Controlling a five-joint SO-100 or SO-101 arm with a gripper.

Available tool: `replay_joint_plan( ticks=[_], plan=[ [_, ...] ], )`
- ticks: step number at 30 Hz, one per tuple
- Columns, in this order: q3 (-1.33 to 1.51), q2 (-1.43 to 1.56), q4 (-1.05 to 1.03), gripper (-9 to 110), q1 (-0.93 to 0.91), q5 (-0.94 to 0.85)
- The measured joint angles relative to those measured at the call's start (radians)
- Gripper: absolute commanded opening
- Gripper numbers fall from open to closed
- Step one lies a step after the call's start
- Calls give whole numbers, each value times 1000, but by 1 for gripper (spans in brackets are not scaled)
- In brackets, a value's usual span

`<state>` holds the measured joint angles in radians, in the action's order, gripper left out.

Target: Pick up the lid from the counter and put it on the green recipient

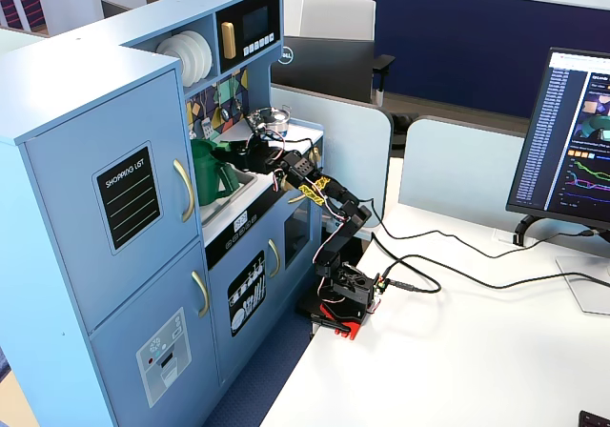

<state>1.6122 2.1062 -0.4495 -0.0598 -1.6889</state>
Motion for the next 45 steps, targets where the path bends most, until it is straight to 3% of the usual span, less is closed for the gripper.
replay_joint_plan(
  ticks=[4, 10, 13, 19, 25, 30, 36, 45],
  plan=[
    [44, 29, 18, 3, -11, 5],
    [71, 49, 37, 37, -17, 14],
    [72, 48, 55, 43, -34, 48],
    [-12, 51, 23, 41, -38, 61],
    [14, 227, -230, 37, -14, 61],
    [276, 522, -474, 26, 3, 75],
    [653, 735, -673, 0, 5, 172],
    [1175, 1000, -862, 1, 61, 152]
  ],
)
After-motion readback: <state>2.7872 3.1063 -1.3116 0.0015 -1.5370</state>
